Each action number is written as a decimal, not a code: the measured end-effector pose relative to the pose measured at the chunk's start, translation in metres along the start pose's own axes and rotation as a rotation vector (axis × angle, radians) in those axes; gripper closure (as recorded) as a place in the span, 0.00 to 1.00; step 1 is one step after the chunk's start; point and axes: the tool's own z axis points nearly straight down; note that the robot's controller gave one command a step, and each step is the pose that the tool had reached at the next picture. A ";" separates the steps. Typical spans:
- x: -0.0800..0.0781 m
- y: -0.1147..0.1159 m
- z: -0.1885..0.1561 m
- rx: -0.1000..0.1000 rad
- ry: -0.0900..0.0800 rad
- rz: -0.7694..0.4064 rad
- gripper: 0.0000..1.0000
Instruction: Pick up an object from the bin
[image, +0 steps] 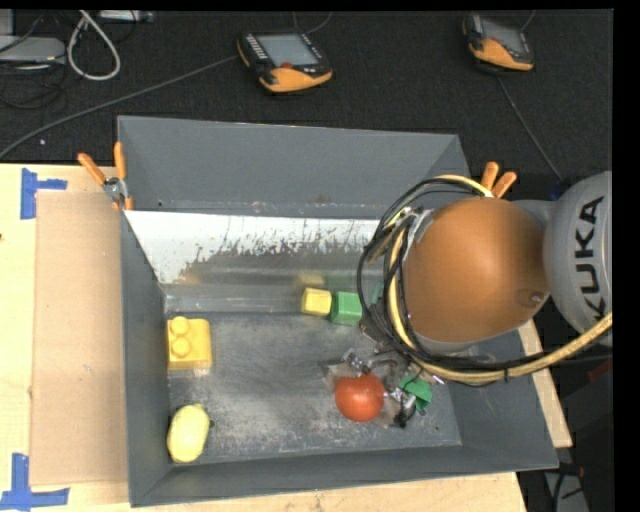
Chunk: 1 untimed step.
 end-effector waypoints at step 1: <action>-0.001 -0.001 -0.029 0.002 -0.003 0.000 1.00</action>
Offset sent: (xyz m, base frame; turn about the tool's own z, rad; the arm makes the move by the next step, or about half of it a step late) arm 0.0006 0.0000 0.0324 0.0004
